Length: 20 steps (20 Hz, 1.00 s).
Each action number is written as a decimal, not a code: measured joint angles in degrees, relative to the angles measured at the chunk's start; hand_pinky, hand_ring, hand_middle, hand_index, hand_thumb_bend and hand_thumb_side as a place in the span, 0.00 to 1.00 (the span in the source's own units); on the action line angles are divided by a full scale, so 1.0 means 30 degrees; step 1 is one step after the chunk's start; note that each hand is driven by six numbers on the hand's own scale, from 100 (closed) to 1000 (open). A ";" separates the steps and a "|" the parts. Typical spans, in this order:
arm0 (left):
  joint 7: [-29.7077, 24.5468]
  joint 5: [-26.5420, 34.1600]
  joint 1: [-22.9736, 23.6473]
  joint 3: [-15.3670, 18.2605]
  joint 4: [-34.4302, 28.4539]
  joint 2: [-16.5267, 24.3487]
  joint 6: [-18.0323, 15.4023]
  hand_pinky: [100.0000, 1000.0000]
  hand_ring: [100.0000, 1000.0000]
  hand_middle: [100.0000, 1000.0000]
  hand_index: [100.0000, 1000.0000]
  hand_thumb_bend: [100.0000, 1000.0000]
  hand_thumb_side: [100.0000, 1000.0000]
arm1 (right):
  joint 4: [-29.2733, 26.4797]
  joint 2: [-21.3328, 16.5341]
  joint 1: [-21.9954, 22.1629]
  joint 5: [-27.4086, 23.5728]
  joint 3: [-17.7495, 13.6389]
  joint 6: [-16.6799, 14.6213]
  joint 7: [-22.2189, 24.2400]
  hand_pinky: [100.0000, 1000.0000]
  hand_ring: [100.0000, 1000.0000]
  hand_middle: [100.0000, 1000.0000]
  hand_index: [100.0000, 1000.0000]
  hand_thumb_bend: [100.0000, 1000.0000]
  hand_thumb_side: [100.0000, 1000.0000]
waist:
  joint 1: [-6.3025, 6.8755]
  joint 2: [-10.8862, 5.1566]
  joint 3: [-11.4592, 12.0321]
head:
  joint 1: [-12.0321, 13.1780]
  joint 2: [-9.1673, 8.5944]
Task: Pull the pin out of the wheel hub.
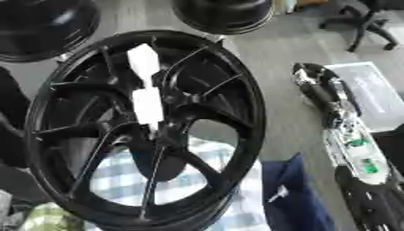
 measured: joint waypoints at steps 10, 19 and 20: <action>0.0003 0.0000 0.0019 0.0001 0.0008 0.0000 -0.0001 0.68 0.56 0.55 0.58 0.71 0.19 | -0.0001 -0.0036 -0.0210 0.0014 0.0040 0.0102 0.0017 0.83 0.75 0.71 0.81 0.18 0.39 | 0.0044 -0.0008 -0.0034 | -0.0003 0.0002; 0.0000 -0.0006 0.0182 -0.0001 0.0128 0.0029 0.0003 0.68 0.56 0.55 0.58 0.71 0.19 | -0.1461 -0.2360 -0.3780 0.0896 0.1802 0.0887 0.1489 0.85 0.81 0.77 0.85 0.23 0.39 | 0.0012 -0.0246 -0.0096 | -0.0011 0.0198; -0.0003 -0.0009 0.0206 -0.0002 0.0139 0.0038 0.0005 0.68 0.56 0.55 0.58 0.71 0.19 | -0.1755 -0.2766 -0.4413 0.1022 0.2187 0.1075 0.1885 0.85 0.81 0.77 0.85 0.24 0.38 | -0.0027 -0.0262 -0.0099 | -0.0003 0.0215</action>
